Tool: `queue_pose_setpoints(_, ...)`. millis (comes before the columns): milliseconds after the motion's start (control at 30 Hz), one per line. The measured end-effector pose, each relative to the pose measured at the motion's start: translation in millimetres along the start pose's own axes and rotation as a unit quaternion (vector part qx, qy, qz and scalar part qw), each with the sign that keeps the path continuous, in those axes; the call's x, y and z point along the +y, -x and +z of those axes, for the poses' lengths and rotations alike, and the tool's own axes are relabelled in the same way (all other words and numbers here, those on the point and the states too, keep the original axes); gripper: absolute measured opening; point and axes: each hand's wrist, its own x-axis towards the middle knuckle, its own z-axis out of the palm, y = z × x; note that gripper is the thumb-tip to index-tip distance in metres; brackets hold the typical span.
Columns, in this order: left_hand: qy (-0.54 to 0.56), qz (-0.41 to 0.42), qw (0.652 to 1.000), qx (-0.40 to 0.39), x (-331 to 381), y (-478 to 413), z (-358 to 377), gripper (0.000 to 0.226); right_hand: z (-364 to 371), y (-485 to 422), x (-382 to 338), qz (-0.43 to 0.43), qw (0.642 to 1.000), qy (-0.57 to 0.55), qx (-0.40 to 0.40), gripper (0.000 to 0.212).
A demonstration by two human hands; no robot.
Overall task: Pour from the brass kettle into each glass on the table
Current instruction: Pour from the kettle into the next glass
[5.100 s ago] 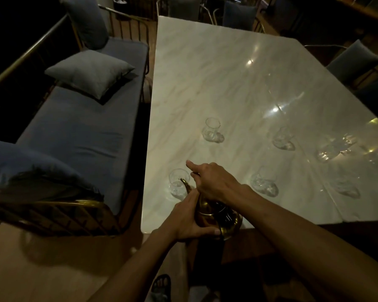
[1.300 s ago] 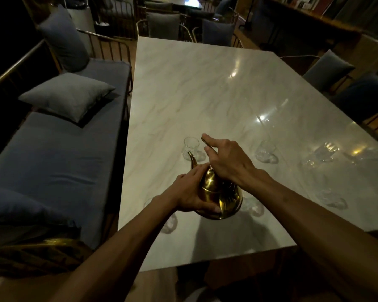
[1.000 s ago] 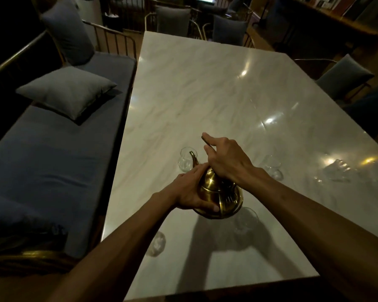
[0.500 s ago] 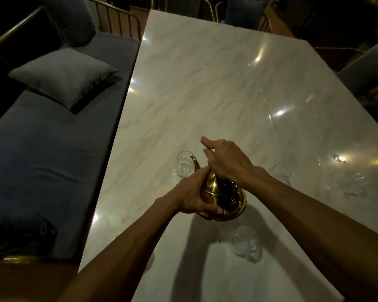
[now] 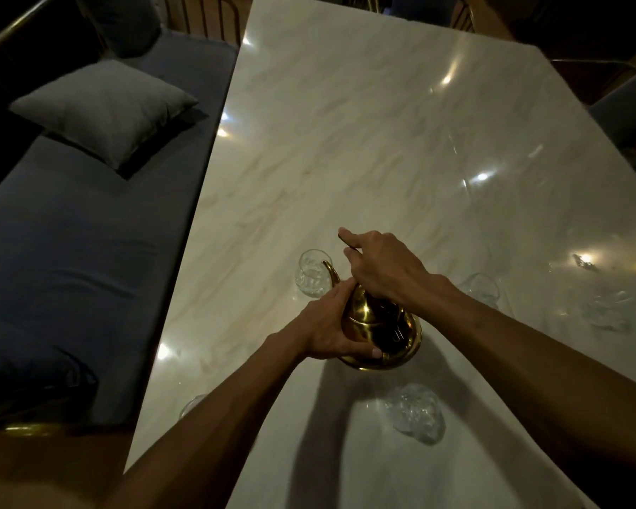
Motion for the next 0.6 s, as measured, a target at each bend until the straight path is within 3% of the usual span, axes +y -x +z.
queue_pose_setpoints(600, 0.01, -0.007, 1.0, -0.004, 0.2, -1.0, 4.0, 0.123, 1.5, -3.4, 4.7, -0.017, 1.0, 0.021, -0.003, 0.045)
